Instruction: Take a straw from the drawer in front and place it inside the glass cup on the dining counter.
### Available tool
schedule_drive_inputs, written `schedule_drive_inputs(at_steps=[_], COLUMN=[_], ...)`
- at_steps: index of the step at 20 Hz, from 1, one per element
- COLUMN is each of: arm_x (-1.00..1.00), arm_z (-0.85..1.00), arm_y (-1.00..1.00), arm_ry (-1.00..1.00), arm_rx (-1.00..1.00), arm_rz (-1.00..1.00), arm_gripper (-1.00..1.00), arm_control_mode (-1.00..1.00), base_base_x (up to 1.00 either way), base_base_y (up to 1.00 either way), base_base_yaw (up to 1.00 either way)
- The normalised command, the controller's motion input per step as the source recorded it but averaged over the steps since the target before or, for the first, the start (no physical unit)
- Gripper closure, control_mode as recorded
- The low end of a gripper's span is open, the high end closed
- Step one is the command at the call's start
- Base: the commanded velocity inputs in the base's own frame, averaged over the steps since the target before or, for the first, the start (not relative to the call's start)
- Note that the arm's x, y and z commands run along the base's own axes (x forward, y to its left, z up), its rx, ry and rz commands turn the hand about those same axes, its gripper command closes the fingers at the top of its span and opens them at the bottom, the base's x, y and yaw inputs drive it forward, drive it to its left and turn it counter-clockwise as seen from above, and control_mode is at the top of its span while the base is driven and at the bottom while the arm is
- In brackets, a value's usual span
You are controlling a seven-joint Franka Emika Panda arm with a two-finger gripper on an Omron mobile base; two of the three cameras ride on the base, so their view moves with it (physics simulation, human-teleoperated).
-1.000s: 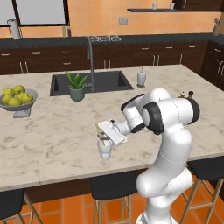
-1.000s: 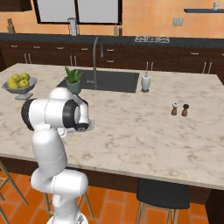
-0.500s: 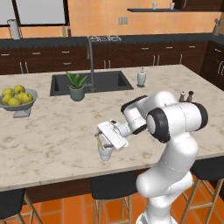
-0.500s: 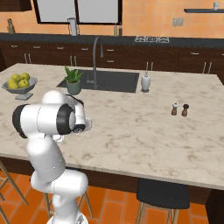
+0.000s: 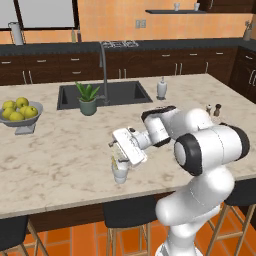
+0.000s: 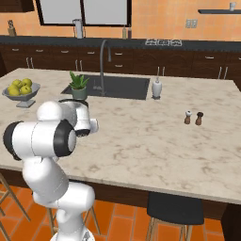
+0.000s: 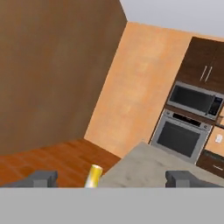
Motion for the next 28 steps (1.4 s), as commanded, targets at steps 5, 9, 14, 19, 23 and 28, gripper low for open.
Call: schedule_drive_inputs(at_steps=[5,9,14,19,23,28], arm_x=[-0.3,-0.08,-0.15,-0.35,-0.4,-0.47], arm_z=[0.91,0.76,0.52,0.23,0.0,-0.14], arm_y=[-0.15,-0.37,-0.38,-0.4,-0.38,-0.34], arm_ry=[-0.23,-0.35,-0.25,-0.03,0.07,0.17], arm_rx=[-0.13,-0.41,-0.45,-0.35,-0.26,-0.19], arm_rz=[-0.14,-0.2,-0.27,-0.39,-0.44,-0.44], arm_gripper=[-1.0,-1.0,-1.0,-1.0,-1.0,-1.0], arm_control_mode=[-1.0,-1.0,-1.0,-1.0,-1.0,-1.0], base_base_x=[0.0,0.0,0.0,0.0,0.0,0.0], base_base_y=[0.0,0.0,0.0,0.0,0.0,0.0], base_base_yaw=[0.0,0.0,0.0,0.0,0.0,0.0])
